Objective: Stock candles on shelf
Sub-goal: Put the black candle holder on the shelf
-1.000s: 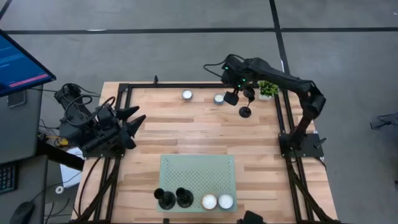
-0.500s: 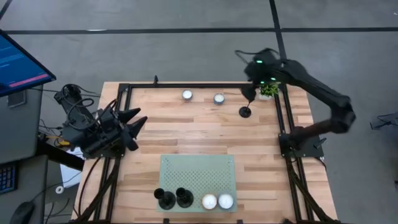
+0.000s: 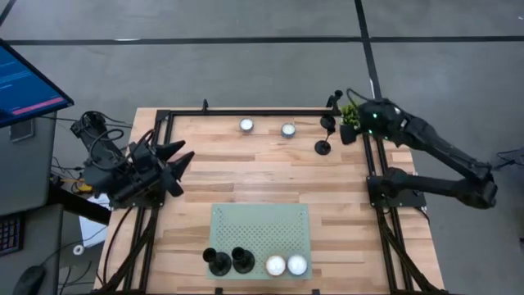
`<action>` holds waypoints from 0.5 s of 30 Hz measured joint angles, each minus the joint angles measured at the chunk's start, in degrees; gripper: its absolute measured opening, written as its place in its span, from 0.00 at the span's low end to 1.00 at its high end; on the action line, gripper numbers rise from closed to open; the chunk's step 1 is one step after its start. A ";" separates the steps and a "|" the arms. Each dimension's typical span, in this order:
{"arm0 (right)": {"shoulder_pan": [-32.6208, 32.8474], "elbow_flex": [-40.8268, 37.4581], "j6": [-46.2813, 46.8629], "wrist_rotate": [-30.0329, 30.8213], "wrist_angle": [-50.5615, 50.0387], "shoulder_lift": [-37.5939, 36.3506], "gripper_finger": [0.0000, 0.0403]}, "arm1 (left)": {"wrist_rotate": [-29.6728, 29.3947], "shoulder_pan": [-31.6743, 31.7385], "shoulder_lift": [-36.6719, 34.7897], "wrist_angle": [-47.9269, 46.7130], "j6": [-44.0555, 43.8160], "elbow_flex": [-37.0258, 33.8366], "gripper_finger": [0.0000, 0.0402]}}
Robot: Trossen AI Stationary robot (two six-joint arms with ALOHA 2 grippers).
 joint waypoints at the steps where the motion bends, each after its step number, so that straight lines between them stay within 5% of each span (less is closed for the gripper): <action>1: -0.95 0.13 0.50 0.09 2.54 0.38 0.86 | 0.00 0.00 -0.03 0.10 0.00 0.00 0.59; 10: -14.00 15.75 -6.59 0.67 6.06 16.25 0.86 | 0.00 0.04 0.26 0.60 -1.33 0.00 0.59; 15: -16.66 15.45 -7.68 -3.32 7.99 21.85 0.86 | 0.00 0.04 1.00 0.90 -1.53 0.00 0.59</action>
